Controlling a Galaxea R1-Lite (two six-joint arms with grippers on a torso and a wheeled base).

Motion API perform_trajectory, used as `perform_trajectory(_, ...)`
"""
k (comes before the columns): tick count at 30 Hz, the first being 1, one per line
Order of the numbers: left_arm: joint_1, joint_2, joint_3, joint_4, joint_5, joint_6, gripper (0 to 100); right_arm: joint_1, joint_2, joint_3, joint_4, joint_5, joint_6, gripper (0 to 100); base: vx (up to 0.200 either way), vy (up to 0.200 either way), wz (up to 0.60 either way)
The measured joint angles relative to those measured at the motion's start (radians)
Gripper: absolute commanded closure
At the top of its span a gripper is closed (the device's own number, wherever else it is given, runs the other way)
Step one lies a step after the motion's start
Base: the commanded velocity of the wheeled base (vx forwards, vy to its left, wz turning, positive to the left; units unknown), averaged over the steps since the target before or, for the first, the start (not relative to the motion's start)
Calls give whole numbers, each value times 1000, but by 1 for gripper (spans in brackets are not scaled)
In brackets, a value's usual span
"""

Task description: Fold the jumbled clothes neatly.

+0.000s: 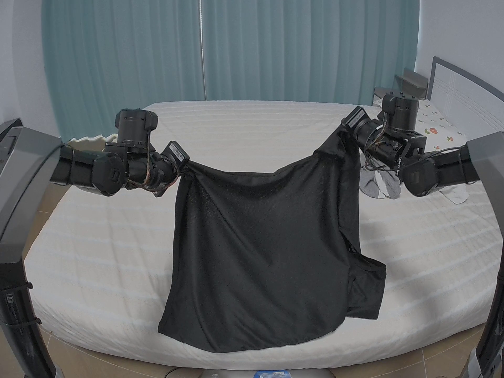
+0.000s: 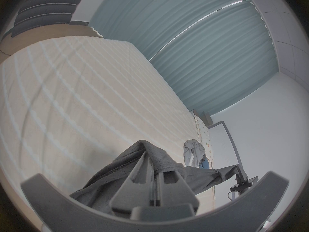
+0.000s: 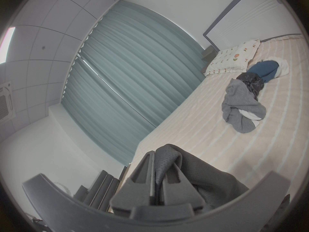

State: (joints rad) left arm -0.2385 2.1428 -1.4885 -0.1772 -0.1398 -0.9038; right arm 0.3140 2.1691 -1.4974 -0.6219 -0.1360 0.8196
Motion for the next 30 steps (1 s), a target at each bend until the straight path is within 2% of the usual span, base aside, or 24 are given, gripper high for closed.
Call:
perform_trajectory(8, -2, 92, -34, -17, 0, -1, 100, -19, 112, -29, -2, -30, 1, 100, 0, 0, 0)
perform_trajectory(9, -2, 104, -44, -16, 0, -2, 100, -21, 127, -40, -2, -35, 1, 0, 0, 0, 0)
perform_trajectory(10, -2, 116, -55, -16, 0, -4, 100, -25, 142, -50, -2, -38, 1, 0, 0, 0, 0)
perform_trajectory(11, -2, 127, -66, -16, 0, -6, 0, -27, 154, -57, -2, -40, 0, 0, 0, 0, 0)
perform_trajectory(17, 0, 214, -151, -9, 27, -37, 0, -36, 243, -98, 0, -41, -17, 0, 0, 0, 0)
perform_trajectory(24, 19, 327, -256, 60, 173, -50, 0, -58, 339, -120, 26, -51, -97, 0, 0, 0, 0)
perform_trajectory(30, 61, 383, -341, 133, 201, -86, 0, -103, 379, -164, 8, -88, -104, 0, 0, 0, 0)
